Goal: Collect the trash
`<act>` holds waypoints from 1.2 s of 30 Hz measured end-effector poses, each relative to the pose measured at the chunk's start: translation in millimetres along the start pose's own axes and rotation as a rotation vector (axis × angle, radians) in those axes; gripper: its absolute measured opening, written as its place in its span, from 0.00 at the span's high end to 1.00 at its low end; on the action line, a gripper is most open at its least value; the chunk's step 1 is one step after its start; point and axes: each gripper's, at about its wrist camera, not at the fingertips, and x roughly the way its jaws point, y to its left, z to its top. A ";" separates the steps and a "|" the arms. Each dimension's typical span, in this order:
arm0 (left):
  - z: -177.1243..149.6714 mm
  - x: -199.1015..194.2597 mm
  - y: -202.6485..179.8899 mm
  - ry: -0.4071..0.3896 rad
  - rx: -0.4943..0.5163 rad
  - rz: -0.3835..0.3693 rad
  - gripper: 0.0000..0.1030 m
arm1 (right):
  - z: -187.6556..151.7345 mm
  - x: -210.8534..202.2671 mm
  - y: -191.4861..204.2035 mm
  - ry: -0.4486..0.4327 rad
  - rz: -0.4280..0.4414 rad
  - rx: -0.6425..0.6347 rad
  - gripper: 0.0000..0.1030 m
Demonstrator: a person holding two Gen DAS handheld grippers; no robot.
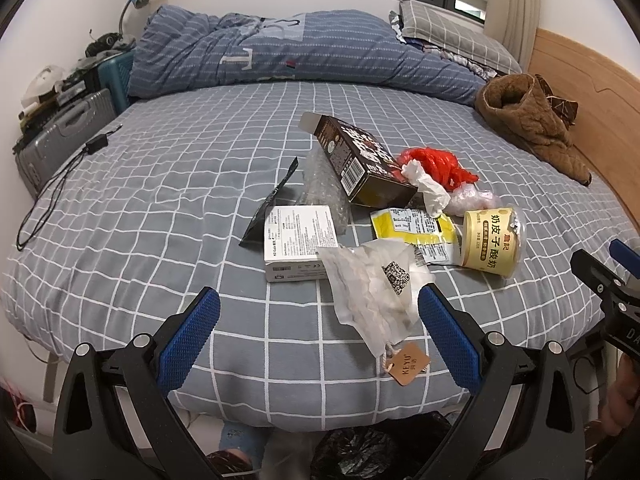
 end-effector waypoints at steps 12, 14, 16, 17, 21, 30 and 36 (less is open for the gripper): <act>-0.2 -2.9 -2.0 -0.004 0.006 -0.004 0.06 | 0.5 -0.4 -2.0 -0.002 -0.003 0.004 0.07; -0.2 -2.9 -2.1 -0.005 0.006 -0.004 0.06 | 0.5 -0.3 -2.0 -0.002 -0.004 0.005 0.07; -0.1 -2.6 -2.5 -0.004 0.006 -0.004 0.06 | 0.8 -0.5 -2.8 -0.003 -0.005 0.007 0.07; -0.1 -2.8 -2.3 -0.004 0.006 -0.004 0.06 | 0.8 -0.5 -2.8 -0.003 -0.006 0.007 0.07; 0.0 -2.7 -2.0 -0.002 0.006 -0.003 0.06 | 0.4 -0.2 -2.0 -0.004 -0.005 0.007 0.07; 3.4 24.2 5.6 0.035 -0.015 0.025 0.06 | 18.2 23.8 16.9 -0.005 0.001 -0.043 0.07; 20.1 51.4 14.5 0.052 -0.035 0.051 0.06 | 20.3 55.6 20.6 0.037 0.006 -0.023 0.07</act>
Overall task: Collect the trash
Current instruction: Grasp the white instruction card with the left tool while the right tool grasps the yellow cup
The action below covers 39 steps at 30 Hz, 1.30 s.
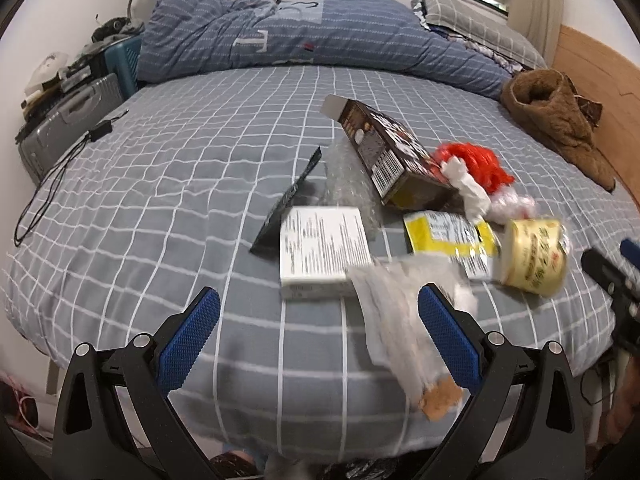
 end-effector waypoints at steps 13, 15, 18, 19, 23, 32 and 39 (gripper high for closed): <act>31.9 64.1 -1.0 0.088 -0.005 0.042 0.06 | 5.6 51.3 6.2 0.061 -0.015 0.022 0.07; 34.1 70.6 0.3 0.093 -0.011 0.044 0.06 | 5.0 56.6 10.3 0.067 -0.022 0.021 0.07; 34.4 82.7 3.0 0.117 -0.019 0.049 0.06 | 2.7 65.9 16.8 0.082 -0.039 0.014 0.07; 33.5 86.1 3.9 0.124 -0.022 0.047 0.06 | 1.7 68.1 18.3 0.085 -0.042 0.013 0.07; 31.4 93.5 7.6 0.141 -0.038 0.035 0.07 | -1.8 74.3 22.0 0.101 -0.047 0.005 0.07; 31.7 102.0 6.1 0.158 -0.058 -0.008 0.25 | -10.5 81.9 22.1 0.137 -0.043 0.004 0.26; 32.0 94.9 2.0 0.145 -0.059 -0.031 0.31 | -9.0 75.2 17.4 0.116 -0.043 0.008 0.27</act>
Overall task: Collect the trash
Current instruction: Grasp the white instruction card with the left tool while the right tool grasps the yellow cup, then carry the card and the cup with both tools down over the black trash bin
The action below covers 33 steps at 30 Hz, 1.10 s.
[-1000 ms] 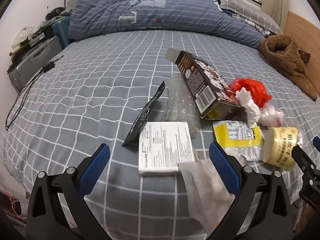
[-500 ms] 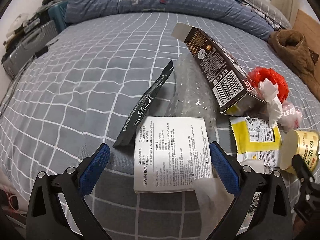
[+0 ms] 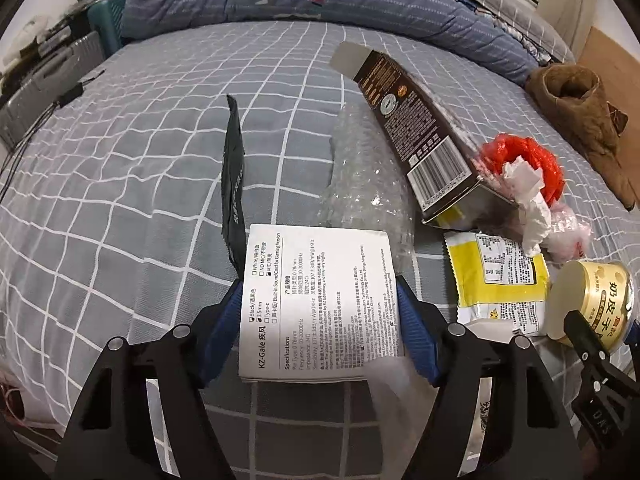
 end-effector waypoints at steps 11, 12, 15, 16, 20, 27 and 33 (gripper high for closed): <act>4.5 -38.3 3.7 -0.088 0.007 -0.015 0.31 | 4.8 -13.4 -4.5 -0.034 0.014 0.019 0.27; 4.8 -41.0 5.2 -0.094 0.004 -0.013 0.31 | 5.0 -13.9 -4.6 -0.036 0.013 0.020 0.27; 4.8 -47.9 7.7 -0.105 -0.002 -0.017 0.31 | 5.5 -17.8 -4.7 -0.044 0.014 0.021 0.27; 4.6 -51.1 6.6 -0.110 0.001 -0.018 0.31 | 5.7 -19.5 -4.7 -0.047 0.015 0.021 0.27; 2.6 -60.4 4.6 -0.121 0.021 -0.022 0.31 | 5.7 -26.9 -4.5 -0.055 0.016 0.015 0.27; -6.9 -76.0 2.2 -0.128 0.026 -0.059 0.31 | 6.6 -48.1 -4.4 -0.062 0.024 0.002 0.27; -16.4 -97.3 1.4 -0.149 0.026 -0.046 0.31 | 5.7 -73.2 -6.9 -0.081 0.039 0.006 0.26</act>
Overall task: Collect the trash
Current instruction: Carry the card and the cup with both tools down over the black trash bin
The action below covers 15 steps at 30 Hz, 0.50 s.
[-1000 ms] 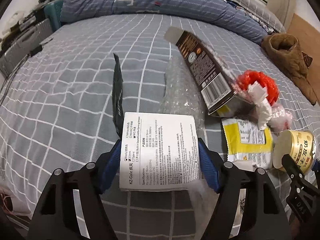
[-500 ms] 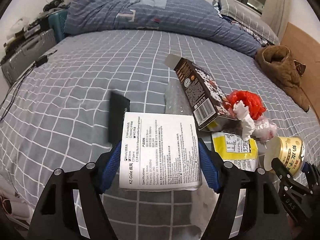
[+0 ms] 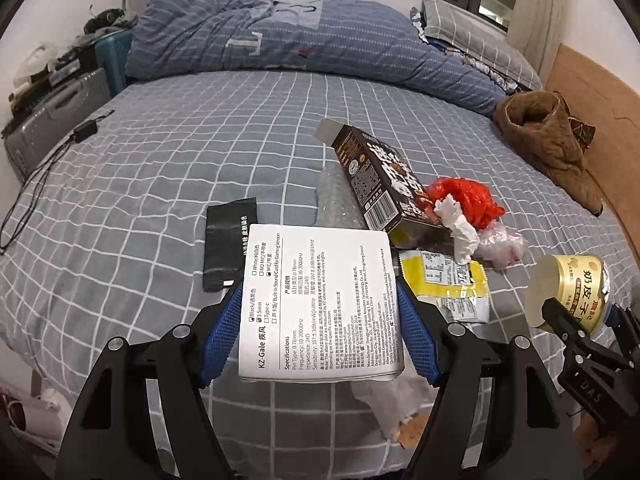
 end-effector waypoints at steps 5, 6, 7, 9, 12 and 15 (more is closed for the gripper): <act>-9.5 -16.0 -4.1 -0.005 0.009 -0.007 0.31 | -5.0 -16.6 1.9 -0.008 0.002 -0.014 0.26; -11.2 -18.4 -5.0 -0.005 0.011 -0.008 0.31 | -6.0 -19.3 2.3 -0.009 0.002 -0.017 0.26; -14.1 -22.0 -6.6 -0.007 0.014 -0.010 0.31 | -7.3 -23.4 2.4 -0.012 0.005 -0.017 0.26; -18.1 -26.9 -8.8 -0.010 0.022 -0.012 0.31 | -9.4 -28.8 2.0 -0.013 0.010 -0.016 0.26; -26.0 -33.1 -11.0 -0.007 0.029 -0.010 0.31 | -12.7 -38.0 3.5 -0.018 0.013 -0.020 0.26; -37.0 -39.1 -13.0 -0.001 0.031 -0.017 0.31 | -18.5 -45.3 4.7 -0.019 0.017 -0.022 0.26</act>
